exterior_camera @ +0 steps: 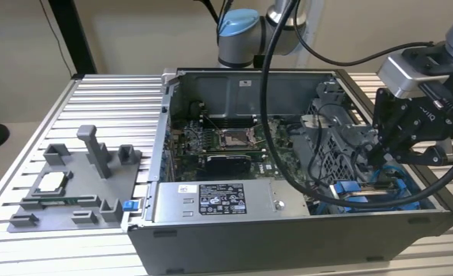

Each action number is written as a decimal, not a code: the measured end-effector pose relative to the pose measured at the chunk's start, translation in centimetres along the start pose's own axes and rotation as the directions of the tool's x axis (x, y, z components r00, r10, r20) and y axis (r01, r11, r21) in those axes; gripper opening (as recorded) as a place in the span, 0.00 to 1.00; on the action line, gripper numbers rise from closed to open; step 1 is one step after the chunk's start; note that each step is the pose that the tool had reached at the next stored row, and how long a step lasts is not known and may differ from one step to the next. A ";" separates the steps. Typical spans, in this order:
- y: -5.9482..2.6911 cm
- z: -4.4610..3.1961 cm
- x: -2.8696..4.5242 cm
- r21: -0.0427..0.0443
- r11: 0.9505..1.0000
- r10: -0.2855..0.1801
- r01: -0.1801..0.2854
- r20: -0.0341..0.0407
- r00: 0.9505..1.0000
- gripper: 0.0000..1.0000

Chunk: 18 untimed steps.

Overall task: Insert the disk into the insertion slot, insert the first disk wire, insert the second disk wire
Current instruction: 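Insert the second disk wire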

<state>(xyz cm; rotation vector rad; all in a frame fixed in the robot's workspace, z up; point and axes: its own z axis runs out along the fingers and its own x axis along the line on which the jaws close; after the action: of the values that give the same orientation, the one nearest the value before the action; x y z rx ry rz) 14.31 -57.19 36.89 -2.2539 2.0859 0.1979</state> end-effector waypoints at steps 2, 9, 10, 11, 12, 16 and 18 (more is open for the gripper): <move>0.01 0.00 0.01 0.000 1.000 0.000 0.000 0.000 1.000 0.00; 0.03 0.29 0.52 0.000 1.000 0.000 0.000 0.000 1.000 0.00; 0.04 0.32 0.68 0.000 1.000 0.000 0.000 0.000 1.000 0.00; 0.05 0.36 0.84 0.000 1.000 0.000 0.000 0.000 1.000 0.00; 0.06 0.40 0.97 0.000 1.000 0.000 0.000 0.000 1.000 0.00; 0.08 0.72 1.38 0.000 1.000 0.000 0.000 -0.001 1.000 0.00; 0.08 0.90 1.53 0.000 1.000 0.000 0.000 -0.002 1.000 0.00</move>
<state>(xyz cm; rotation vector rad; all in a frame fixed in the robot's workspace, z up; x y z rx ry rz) 14.30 -58.59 35.79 -2.2546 2.0869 0.1964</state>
